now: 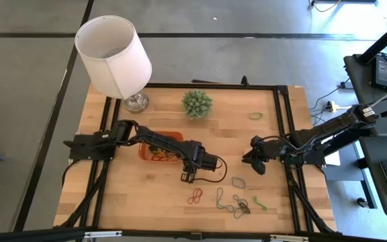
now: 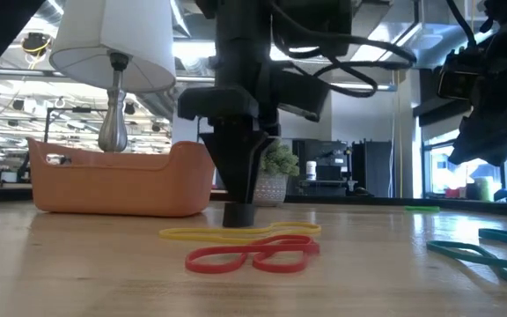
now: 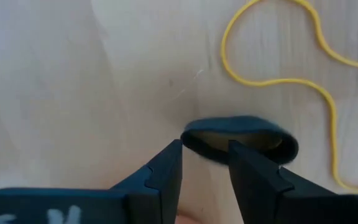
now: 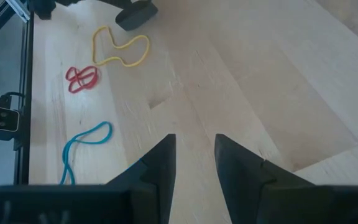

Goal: Pick and place rubber bands into bin
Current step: Put the black rubber band into the orange bin

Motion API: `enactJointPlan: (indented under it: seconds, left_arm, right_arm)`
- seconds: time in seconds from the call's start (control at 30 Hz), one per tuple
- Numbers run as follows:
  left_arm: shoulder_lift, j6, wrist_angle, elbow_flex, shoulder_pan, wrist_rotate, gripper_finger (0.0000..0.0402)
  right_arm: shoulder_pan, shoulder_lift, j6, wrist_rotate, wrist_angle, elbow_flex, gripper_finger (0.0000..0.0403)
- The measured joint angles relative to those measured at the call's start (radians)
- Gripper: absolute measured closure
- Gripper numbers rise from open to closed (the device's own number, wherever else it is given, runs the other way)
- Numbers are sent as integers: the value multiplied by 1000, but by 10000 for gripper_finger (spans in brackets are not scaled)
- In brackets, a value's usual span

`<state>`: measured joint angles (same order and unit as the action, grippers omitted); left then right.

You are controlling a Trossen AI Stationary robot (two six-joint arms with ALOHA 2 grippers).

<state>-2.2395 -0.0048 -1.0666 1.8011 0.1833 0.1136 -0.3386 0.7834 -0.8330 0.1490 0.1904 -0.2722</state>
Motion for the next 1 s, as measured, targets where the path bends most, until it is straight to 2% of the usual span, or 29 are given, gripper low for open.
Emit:
enactJointPlan:
  seconds: [0.3,0.43,0.6,1.0]
  left_arm:
    - [-10,0,22,-14,0,-17,287]
    - [-9,0,22,-13,0,-26,323]
    - [-9,0,22,-13,0,-34,391]
    - [-9,-10,-45,64,2,-24,399]
  right_arm:
    - [0,0,0,0,-3,0,288]
    - [0,0,-1,0,-8,0,288]
    - [0,0,-3,0,-8,0,288]
    - [0,0,-26,0,-8,-1,288]
